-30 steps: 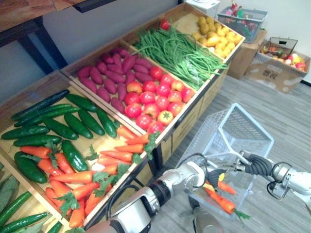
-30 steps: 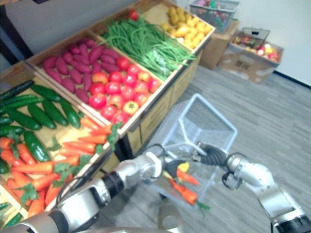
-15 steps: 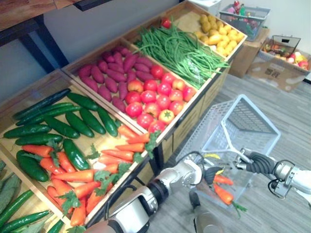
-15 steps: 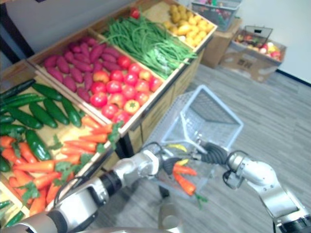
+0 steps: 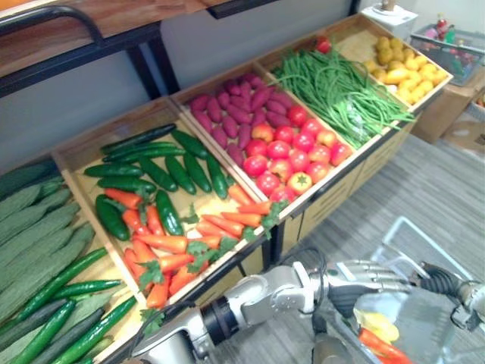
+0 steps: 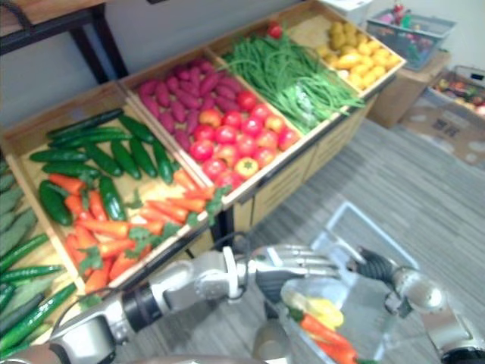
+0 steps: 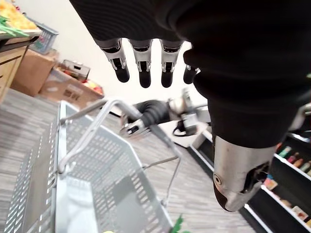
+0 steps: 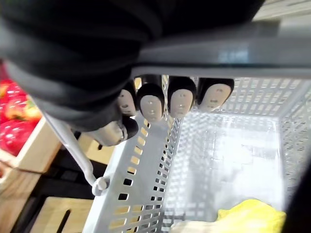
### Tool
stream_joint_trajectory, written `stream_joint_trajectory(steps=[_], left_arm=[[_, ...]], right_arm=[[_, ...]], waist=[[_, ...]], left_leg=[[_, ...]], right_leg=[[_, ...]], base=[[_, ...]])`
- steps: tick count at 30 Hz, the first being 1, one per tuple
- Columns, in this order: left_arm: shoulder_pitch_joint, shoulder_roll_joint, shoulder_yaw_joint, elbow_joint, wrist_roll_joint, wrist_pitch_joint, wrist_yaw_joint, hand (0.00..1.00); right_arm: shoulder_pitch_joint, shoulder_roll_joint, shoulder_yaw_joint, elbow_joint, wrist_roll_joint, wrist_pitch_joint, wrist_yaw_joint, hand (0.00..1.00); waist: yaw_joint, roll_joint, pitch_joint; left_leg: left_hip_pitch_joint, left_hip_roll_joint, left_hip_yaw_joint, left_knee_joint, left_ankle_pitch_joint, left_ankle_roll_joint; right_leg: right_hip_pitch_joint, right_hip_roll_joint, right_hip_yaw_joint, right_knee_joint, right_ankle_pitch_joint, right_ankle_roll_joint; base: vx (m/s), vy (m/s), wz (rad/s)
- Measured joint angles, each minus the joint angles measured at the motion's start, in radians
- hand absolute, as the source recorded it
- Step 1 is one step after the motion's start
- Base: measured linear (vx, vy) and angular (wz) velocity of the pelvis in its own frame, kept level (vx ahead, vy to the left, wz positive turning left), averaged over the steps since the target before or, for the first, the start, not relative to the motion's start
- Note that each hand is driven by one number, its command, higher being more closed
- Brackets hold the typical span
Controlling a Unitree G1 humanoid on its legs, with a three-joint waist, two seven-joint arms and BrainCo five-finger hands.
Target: Pick vegetable in the basket
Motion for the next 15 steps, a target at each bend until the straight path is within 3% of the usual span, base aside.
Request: stream_joint_trajectory(steps=[6,10,15], left_arm=[[0.084,0.090,0.003,-0.199,-0.076,-0.021,0.004,0.00],[0.164,0.126,0.032,-0.313,-0.109,-0.029,0.026,0.00],[0.360,0.157,0.246,-0.449,-0.187,-0.029,0.061,0.00]], right_arm=[[-0.008,0.077,-0.139,0.202,-0.040,0.027,-0.109,1.00],[-0.006,0.181,-0.229,0.327,-0.041,0.028,-0.173,1.00],[-0.026,0.343,-0.355,0.525,-0.038,0.028,-0.253,1.00]], waist=[[0.016,-0.005,-0.008],[0.032,-0.015,-0.054],[0.061,-0.022,-0.071]], left_leg=[[-0.025,-0.013,-0.069,-0.028,0.026,0.016],[-0.049,-0.033,-0.134,-0.076,0.065,0.026],[-0.053,-0.060,-0.226,-0.163,0.135,0.035]], right_leg=[[0.020,-0.019,-0.067,0.001,0.000,0.000],[0.031,-0.035,-0.127,0.002,-0.008,0.000],[0.069,-0.047,-0.215,0.007,-0.037,0.001]], base=[[-0.03,-0.035,0.35],[-0.02,-0.034,0.48],[-0.02,-0.026,0.50]])
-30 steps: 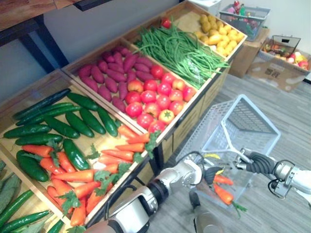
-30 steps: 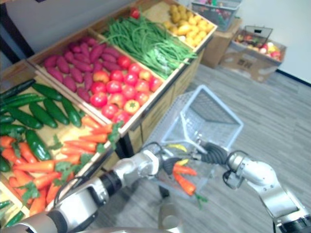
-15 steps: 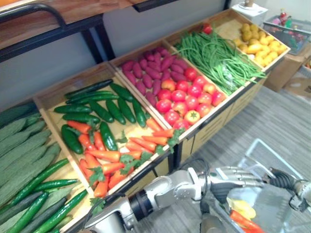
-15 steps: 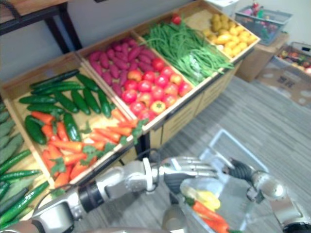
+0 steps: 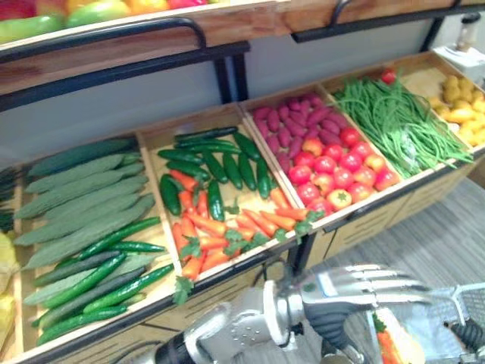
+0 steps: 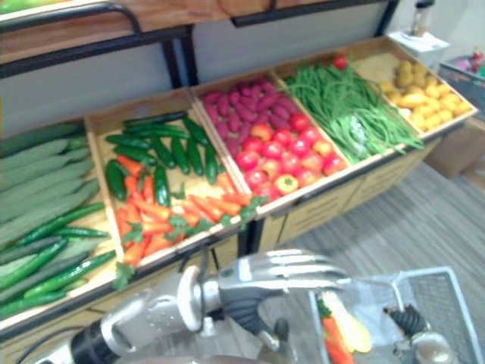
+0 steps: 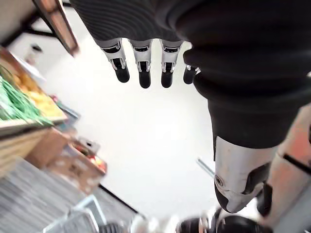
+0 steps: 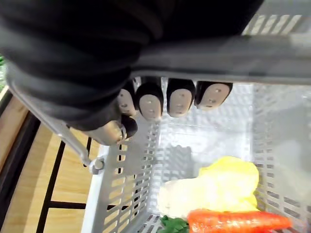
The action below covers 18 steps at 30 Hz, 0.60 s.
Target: Pick vegetable in the basket
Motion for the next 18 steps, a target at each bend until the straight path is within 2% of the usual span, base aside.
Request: stream_joint_trajectory(steps=[1,4,5,6,7,9,13,15,18], left_arm=[[0.026,0.002,0.032,-0.009,-0.014,0.000,0.008,0.00],[0.157,0.002,0.245,-0.058,-0.068,0.005,0.052,0.00],[0.178,-0.001,0.285,-0.063,-0.075,0.008,0.065,0.00],[0.228,-0.012,0.385,-0.069,-0.074,0.012,0.098,0.00],[0.236,-0.014,0.403,-0.069,-0.074,0.013,0.103,0.00],[0.290,-0.035,0.537,-0.069,-0.073,0.030,0.149,0.00],[0.374,-0.145,0.769,-0.063,-0.052,0.050,0.249,0.00],[0.377,-0.220,0.904,0.006,-0.049,0.056,0.303,0.00],[0.374,-0.279,1.063,0.145,-0.022,0.103,0.379,0.00]], right_arm=[[-0.006,0.018,-0.019,0.027,0.000,0.000,-0.013,1.00],[-0.034,0.091,-0.094,0.154,-0.001,0.009,-0.081,1.00],[-0.039,0.098,-0.103,0.171,-0.001,0.013,-0.104,1.00],[-0.042,0.107,-0.114,0.188,-0.009,0.024,-0.126,1.00],[-0.041,0.111,-0.116,0.190,-0.012,0.028,-0.128,1.00],[-0.040,0.144,-0.118,0.221,-0.039,0.034,-0.159,1.00],[-0.009,0.204,-0.133,0.236,-0.035,0.040,-0.195,1.00],[-0.005,0.221,-0.148,0.252,-0.035,0.040,-0.203,1.00],[0.000,0.239,-0.159,0.257,-0.035,0.040,-0.220,1.00]], waist=[[0.008,0.000,-0.001],[0.040,0.001,-0.002],[0.044,0.001,-0.002],[0.053,-0.001,-0.004],[0.057,-0.002,-0.005],[0.078,-0.015,-0.014],[0.096,-0.034,-0.039],[0.105,-0.045,-0.047],[0.122,-0.052,-0.051]], left_leg=[[0.001,-0.002,-0.007,-0.014,0.011,-0.001],[0.000,-0.008,-0.055,-0.079,0.068,0.002],[0.001,-0.009,-0.063,-0.088,0.075,0.002],[-0.002,-0.011,-0.082,-0.103,0.086,0.005],[-0.003,-0.011,-0.084,-0.104,0.088,0.005],[-0.009,-0.011,-0.109,-0.120,0.102,0.005],[-0.027,-0.009,-0.161,-0.125,0.113,0.010],[-0.043,-0.009,-0.194,-0.125,0.121,0.010],[-0.058,-0.008,-0.226,-0.126,0.128,0.011]], right_leg=[[0.001,0.001,-0.008,0.000,-0.003,-0.001],[0.012,0.008,-0.059,0.000,-0.007,-0.005],[0.016,0.008,-0.069,-0.001,-0.007,-0.005],[0.023,0.008,-0.088,-0.002,-0.008,-0.005],[0.023,0.008,-0.090,-0.002,-0.009,-0.005],[0.032,0.010,-0.114,-0.004,-0.012,-0.004],[0.053,0.011,-0.165,-0.005,-0.023,-0.005],[0.062,0.010,-0.197,-0.004,-0.029,-0.007],[0.072,0.010,-0.230,-0.003,-0.035,-0.007]], base=[[-0.02,-0.031,0.44],[-0.01,-0.037,0.42],[-0.01,-0.024,0.46],[-0.01,-0.012,0.30],[-0.01,-0.014,0.26],[0.00,-0.020,0.28],[0.02,-0.019,0.38],[0.02,-0.016,0.44],[0.01,-0.014,0.35]])
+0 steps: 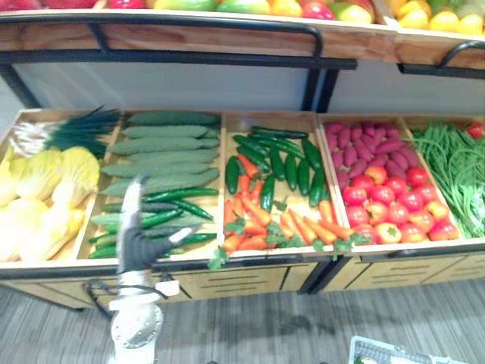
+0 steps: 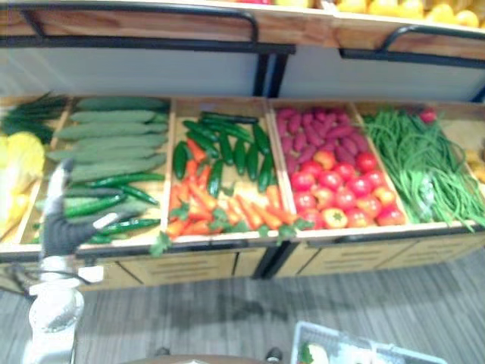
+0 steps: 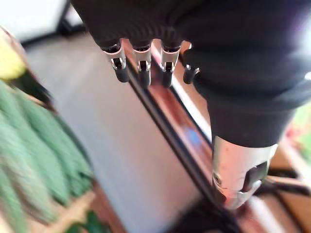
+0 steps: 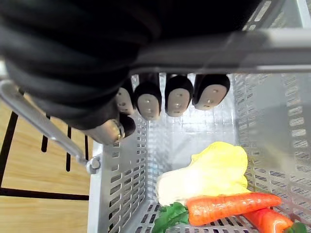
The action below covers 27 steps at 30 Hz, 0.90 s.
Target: Pick vegetable in the basket
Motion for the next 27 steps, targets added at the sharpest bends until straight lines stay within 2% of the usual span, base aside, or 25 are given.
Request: stream_joint_trajectory(steps=[4,7,9,10,14,15,17,20,23,27], left_arm=[[-0.004,-0.026,0.149,0.257,0.011,0.060,0.103,0.00],[-0.009,-0.046,0.243,0.429,0.008,0.088,0.136,0.00],[-0.018,-0.043,0.304,0.565,0.008,0.104,0.186,0.00],[-0.020,-0.037,0.343,0.692,0.010,0.116,0.232,0.00],[-0.004,-0.037,0.380,0.940,0.004,0.146,0.259,0.00],[0.006,-0.049,0.443,1.233,-0.061,0.195,0.193,0.00],[0.007,-0.063,0.440,1.257,-0.091,0.224,0.143,0.00],[-0.004,-0.065,0.410,1.279,-0.091,0.225,0.120,0.00],[-0.008,-0.072,0.280,1.318,-0.044,0.224,0.017,0.00],[-0.025,-0.088,0.183,1.332,-0.008,0.223,-0.029,0.00]], right_arm=[[-0.007,0.022,-0.001,-0.010,0.011,0.000,-0.016,1.00],[-0.001,0.042,-0.001,-0.046,0.023,0.000,-0.018,1.00],[-0.001,0.050,0.000,-0.061,0.039,-0.001,-0.020,1.00],[-0.001,0.058,0.001,-0.085,0.044,-0.002,-0.028,1.00],[-0.004,0.071,0.013,-0.097,0.054,-0.014,-0.051,1.00],[-0.009,0.078,0.041,-0.103,0.076,-0.017,-0.056,1.00],[-0.009,0.078,0.045,-0.104,0.078,-0.017,-0.056,1.00],[-0.006,0.078,0.045,-0.104,0.080,-0.016,-0.056,1.00],[-0.005,0.078,0.059,-0.104,0.072,-0.011,-0.056,1.00],[-0.004,0.079,0.084,-0.096,0.072,-0.008,-0.056,1.00]], waist=[[0.003,0.002,0.000],[0.002,0.005,-0.003],[0.002,0.006,-0.004],[0.002,0.010,-0.006],[0.002,0.013,-0.008],[0.001,0.019,-0.009],[0.000,0.023,-0.012],[-0.007,0.029,-0.012],[-0.008,0.041,-0.011],[-0.031,0.044,-0.011]], left_leg=[[-0.015,-0.002,-0.049,0.001,0.015,0.006],[-0.016,-0.003,-0.072,0.001,0.016,0.008],[-0.016,-0.003,-0.072,0.000,0.015,0.012],[-0.017,-0.003,-0.072,-0.003,0.014,0.013],[-0.015,-0.003,-0.070,-0.004,0.010,0.008],[0.019,0.000,-0.033,-0.003,-0.004,0.001],[0.027,0.000,-0.018,-0.003,-0.008,-0.002],[0.038,0.000,-0.004,0.000,-0.008,-0.003],[0.065,0.000,0.039,0.001,-0.017,-0.006],[0.073,0.000,0.047,0.001,-0.023,-0.009]], right_leg=[[0.016,0.000,-0.049,0.000,-0.008,-0.013],[0.033,0.000,-0.071,-0.001,-0.014,-0.021],[0.035,0.000,-0.074,-0.001,-0.015,-0.022],[0.035,0.000,-0.076,-0.003,-0.015,-0.021],[0.038,0.002,-0.075,-0.012,-0.022,-0.016],[0.040,0.004,-0.034,-0.017,-0.019,-0.017],[0.039,0.004,-0.018,-0.017,-0.017,-0.019],[0.036,0.004,-0.002,-0.017,-0.017,-0.019],[0.031,0.004,0.041,-0.016,-0.015,-0.017],[0.032,0.005,0.049,-0.016,-0.015,-0.017]], base=[[0.02,-0.014,0.32],[0.00,-0.008,0.21],[-0.01,-0.005,0.10],[0.00,0.000,0.00],[0.01,-0.007,-0.09],[0.06,-0.027,-0.47],[0.06,-0.016,-0.35],[0.04,-0.007,-0.19],[0.03,0.000,-0.35],[0.02,-0.007,-0.09]])
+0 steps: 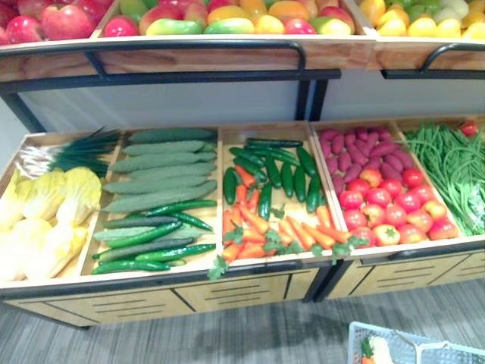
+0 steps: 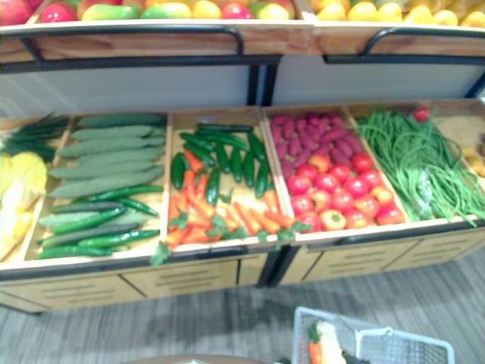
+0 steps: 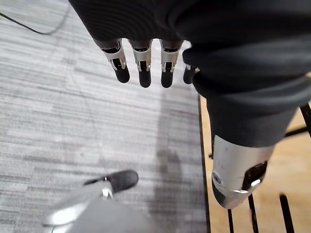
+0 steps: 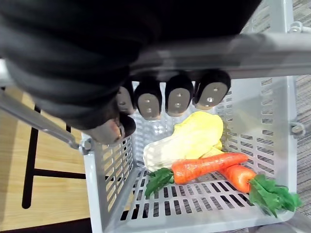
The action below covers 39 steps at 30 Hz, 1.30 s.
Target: Pick vegetable in the basket
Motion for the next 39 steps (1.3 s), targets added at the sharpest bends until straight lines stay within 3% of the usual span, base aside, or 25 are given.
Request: stream_joint_trajectory(steps=[12,14,17,19,20,21,22,23,24,26,28,30,31,32,33,34,36,39], left_arm=[[-0.014,0.022,-0.119,0.016,0.015,-0.001,-0.018,0.00],[-0.036,0.041,-0.170,0.024,0.016,-0.001,-0.023,0.00],[-0.065,0.083,-0.244,0.026,0.016,-0.004,-0.036,0.00],[-0.102,0.121,-0.253,0.025,0.016,-0.013,-0.035,0.00],[-0.106,0.124,-0.252,0.025,0.016,-0.013,-0.036,0.00],[-0.106,0.121,-0.253,0.025,0.017,-0.015,-0.036,0.00],[-0.107,0.115,-0.251,0.024,0.017,-0.021,-0.036,0.00],[-0.106,0.116,-0.253,0.018,0.018,-0.021,-0.037,0.00],[-0.102,0.117,-0.253,0.018,0.018,-0.020,-0.037,0.00],[-0.092,0.120,-0.261,0.019,0.018,-0.020,-0.037,0.00],[-0.093,0.122,-0.258,0.019,0.017,-0.019,-0.037,0.00],[-0.107,0.100,-0.239,0.038,0.016,-0.020,-0.038,0.00],[-0.113,0.095,-0.239,0.037,0.016,-0.020,-0.038,0.00],[-0.118,0.079,-0.239,0.037,0.016,-0.023,-0.036,0.00],[-0.148,0.076,-0.240,0.039,0.016,-0.023,-0.036,0.00],[-0.163,0.078,-0.240,0.038,0.018,-0.020,-0.035,0.00],[-0.160,0.078,-0.239,0.040,0.017,-0.020,-0.028,0.00],[-0.173,0.063,-0.242,0.038,0.017,-0.021,-0.026,0.00]], right_arm=[[-0.002,0.000,-0.002,0.019,0.000,0.009,0.000,1.00],[-0.004,0.000,-0.015,0.003,0.001,0.008,0.000,1.00],[-0.005,0.021,-0.018,-0.028,0.002,0.004,-0.002,1.00],[-0.012,0.061,0.008,-0.058,0.002,0.002,-0.002,1.00],[-0.015,0.067,0.021,-0.065,0.002,0.000,-0.002,1.00],[-0.033,0.070,0.047,-0.069,0.002,-0.004,-0.002,1.00],[-0.052,0.071,0.059,-0.069,0.001,-0.003,-0.002,1.00],[-0.061,0.057,0.072,-0.068,0.000,-0.003,0.000,1.00],[-0.063,0.051,0.074,-0.063,0.000,-0.003,-0.001,1.00],[-0.075,0.037,0.088,-0.054,-0.001,0.000,-0.001,1.00],[-0.095,0.032,0.104,-0.031,-0.019,0.000,-0.001,1.00],[-0.114,0.023,0.109,-0.022,-0.035,-0.001,-0.002,1.00],[-0.124,0.023,0.109,-0.022,-0.036,-0.001,-0.002,1.00],[-0.134,0.021,0.108,-0.025,-0.036,-0.001,-0.001,1.00],[-0.131,0.016,0.105,-0.023,-0.034,0.004,-0.006,1.00],[-0.111,0.010,0.106,-0.022,-0.030,0.006,-0.008,1.00],[-0.098,0.013,0.131,-0.024,-0.029,0.010,-0.009,1.00],[-0.072,0.021,0.161,-0.022,-0.032,0.012,-0.002,1.00]], waist=[[0.001,-0.001,0.007],[-0.002,-0.011,0.041],[-0.004,-0.040,0.068],[-0.008,-0.073,0.105],[-0.008,-0.070,0.109],[0.001,-0.036,0.120],[0.001,-0.032,0.133],[-0.017,-0.034,0.143],[-0.019,-0.040,0.144],[-0.016,-0.043,0.144],[-0.013,-0.053,0.149],[0.001,-0.032,0.152],[0.006,-0.016,0.144],[0.005,-0.013,0.144],[-0.007,-0.021,0.150],[-0.014,-0.015,0.164],[-0.023,0.020,0.154],[-0.031,0.030,0.159]], left_leg=[[0.055,0.007,0.081,0.000,-0.022,-0.014],[0.087,-0.001,0.113,0.000,-0.042,-0.011],[0.089,-0.022,0.159,-0.005,-0.052,-0.003],[0.110,-0.025,0.226,0.001,-0.055,0.004],[0.109,-0.020,0.250,0.003,-0.054,0.009],[0.100,0.021,0.311,0.017,-0.053,0.042],[0.101,0.034,0.352,0.024,-0.055,0.046],[0.105,0.042,0.401,0.045,-0.056,0.046],[0.111,0.047,0.432,0.066,-0.059,0.047],[0.109,0.067,0.507,0.113,-0.069,0.057],[0.116,0.101,0.588,0.183,-0.084,0.046],[0.116,0.144,0.654,0.215,-0.121,0.036],[0.116,0.148,0.654,0.194,-0.117,0.033],[0.110,0.158,0.668,0.206,-0.109,0.028],[0.101,0.177,0.703,0.273,-0.118,0.012],[0.101,0.223,0.702,0.344,-0.142,-0.008],[0.105,0.300,0.702,0.384,-0.145,-0.002],[0.103,0.371,0.700,0.505,-0.133,0.012]], right_leg=[[-0.015,0.008,0.080,0.018,-0.001,-0.001],[-0.052,-0.020,0.115,0.131,-0.037,0.006],[-0.124,-0.046,0.177,0.210,-0.031,0.009],[-0.146,-0.027,0.180,0.189,0.046,-0.021],[-0.158,-0.014,0.171,0.167,0.089,-0.050],[-0.153,0.031,0.137,0.059,0.222,-0.094],[-0.161,0.031,0.078,0.101,0.181,-0.137],[-0.185,-0.041,-0.116,0.400,-0.046,-0.195],[-0.178,-0.084,-0.195,0.522,-0.118,-0.185],[-0.149,-0.146,-0.297,0.626,-0.177,-0.203],[-0.146,-0.157,-0.326,0.622,-0.185,-0.193],[-0.154,0.001,-0.265,0.440,-0.185,-0.197],[-0.148,0.046,-0.227,0.361,-0.185,-0.170],[-0.149,0.061,-0.203,0.343,-0.241,-0.160],[-0.193,0.005,-0.227,0.447,-0.303,-0.175],[-0.188,0.047,-0.217,0.435,-0.316,-0.167],[-0.163,0.147,-0.192,0.348,-0.306,-0.166],[-0.128,0.204,-0.162,0.305,-0.307,-0.171]], base=[[0.01,-0.008,-0.19],[-0.02,0.024,-0.36],[-0.10,0.042,-0.54],[-0.13,0.026,-0.78],[-0.15,0.000,-1.07],[-0.10,-0.015,-1.09],[-0.16,-0.018,-1.34],[-0.08,0.008,-1.04],[-0.08,0.002,-0.97],[-0.01,-0.078,-1.10],[0.01,-0.197,-1.40],[-0.04,-0.256,-1.60],[-0.10,-0.224,-1.38],[-0.05,-0.202,-0.96],[-0.03,-0.263,-0.79],[-0.01,-0.235,-0.51],[-0.01,-0.246,-0.58],[0.06,-0.167,-0.43]])
